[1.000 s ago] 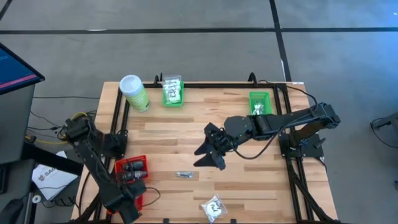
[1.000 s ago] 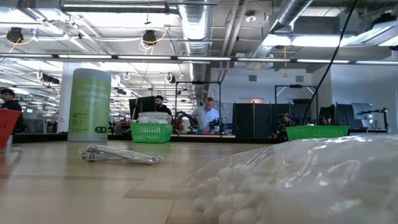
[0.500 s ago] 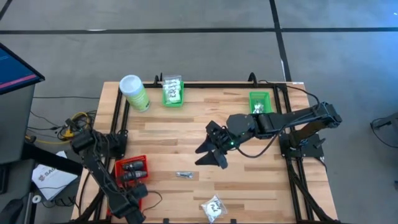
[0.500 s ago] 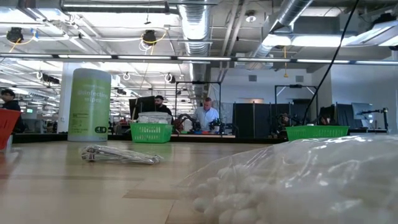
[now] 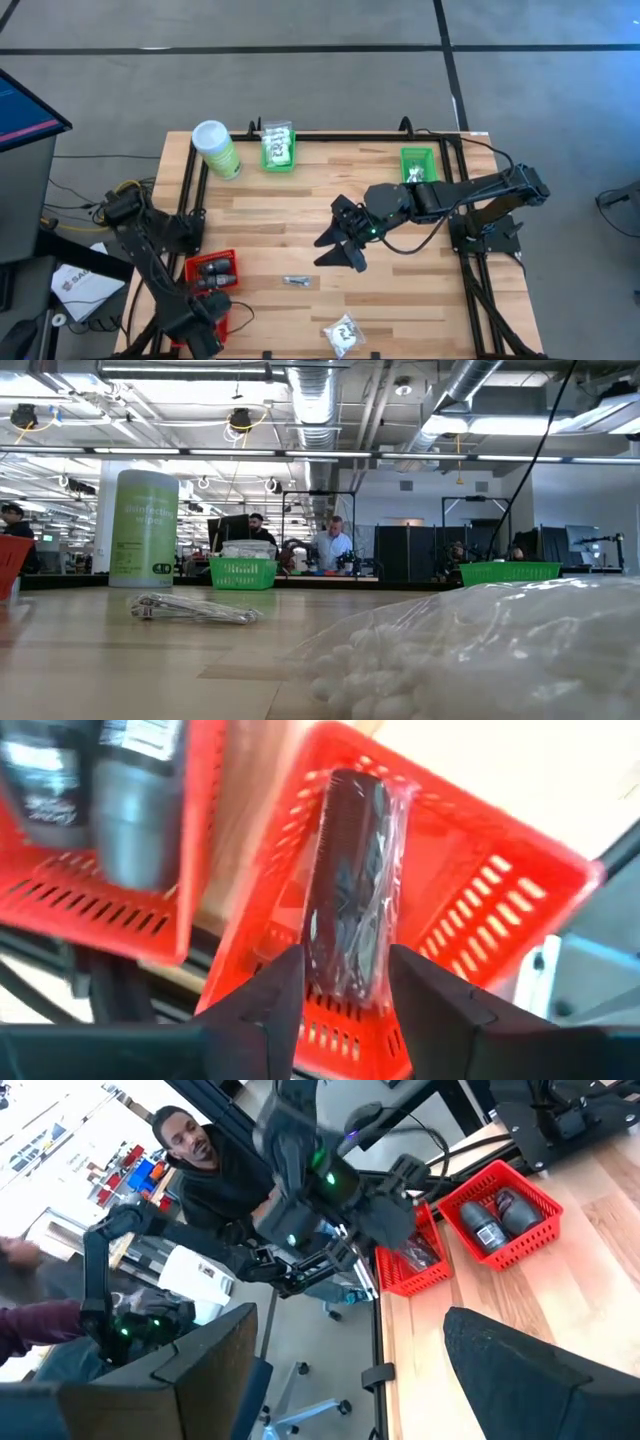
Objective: Pick & Place Travel size toiletries
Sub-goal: Put the silver nail cutter into the top right green basket
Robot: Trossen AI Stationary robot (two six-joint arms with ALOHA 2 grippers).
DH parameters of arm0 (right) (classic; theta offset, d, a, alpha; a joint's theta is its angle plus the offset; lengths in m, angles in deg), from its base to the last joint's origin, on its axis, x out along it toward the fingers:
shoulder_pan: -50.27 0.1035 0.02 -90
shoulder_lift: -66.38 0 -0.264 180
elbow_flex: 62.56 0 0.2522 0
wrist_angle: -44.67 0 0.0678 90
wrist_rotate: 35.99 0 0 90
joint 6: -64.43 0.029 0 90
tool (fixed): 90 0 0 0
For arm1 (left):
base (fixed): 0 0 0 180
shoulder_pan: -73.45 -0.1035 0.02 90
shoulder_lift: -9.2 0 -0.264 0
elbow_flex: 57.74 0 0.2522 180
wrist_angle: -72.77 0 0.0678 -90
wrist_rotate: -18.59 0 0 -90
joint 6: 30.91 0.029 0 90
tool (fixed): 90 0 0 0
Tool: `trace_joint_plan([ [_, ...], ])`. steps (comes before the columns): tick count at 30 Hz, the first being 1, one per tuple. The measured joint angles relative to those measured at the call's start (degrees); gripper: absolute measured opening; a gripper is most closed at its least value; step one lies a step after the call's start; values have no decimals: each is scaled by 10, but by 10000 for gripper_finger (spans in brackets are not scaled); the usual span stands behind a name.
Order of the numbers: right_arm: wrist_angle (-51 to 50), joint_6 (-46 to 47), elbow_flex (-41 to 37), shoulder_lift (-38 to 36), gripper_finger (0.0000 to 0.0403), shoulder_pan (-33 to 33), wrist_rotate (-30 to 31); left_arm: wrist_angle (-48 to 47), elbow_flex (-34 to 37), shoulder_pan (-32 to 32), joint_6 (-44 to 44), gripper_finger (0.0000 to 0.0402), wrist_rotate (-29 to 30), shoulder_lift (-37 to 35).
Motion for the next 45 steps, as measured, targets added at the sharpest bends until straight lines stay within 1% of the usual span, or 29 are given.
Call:
trace_joint_plan([
  [2,0,-2,0,0,311,0,0,-7,0,-1,-28,145,12,-24],
  [5,0,-4,0,0,311,0,0,-4,0,-9,-57,146,51,-61],
  [12,0,-11,0,-1,311,0,0,3,0,-63,-61,147,174,-128],
  [16,1,-25,0,-7,311,0,-7,28,0,-114,-13,147,223,-143],
  [20,-35,-45,0,-23,311,7,-4,77,0,-168,66,147,245,-144],
  [22,-71,-47,1,-32,311,12,14,115,0,-195,113,147,260,-144],
  [25,-126,-44,0,-35,311,29,69,167,0,-235,184,147,283,-144],
  [29,-196,-41,0,-48,311,56,145,203,0,-284,289,147,284,-144],
  [32,-236,-48,0,-52,311,75,180,218,0,-317,334,147,281,-144],
  [35,-264,-85,0,-56,311,97,208,244,8,-342,375,147,268,-144],
  [38,-319,-121,0,-57,311,124,237,281,32,-360,399,147,240,-144],
  [41,-358,-131,0,-57,311,148,267,315,61,-370,406,147,212,-130],
  [43,-365,-132,-4,-57,311,160,286,321,72,-370,406,147,193,-110],
  [45,-346,-133,-22,-60,311,167,298,345,76,-369,412,147,174,-81],
])
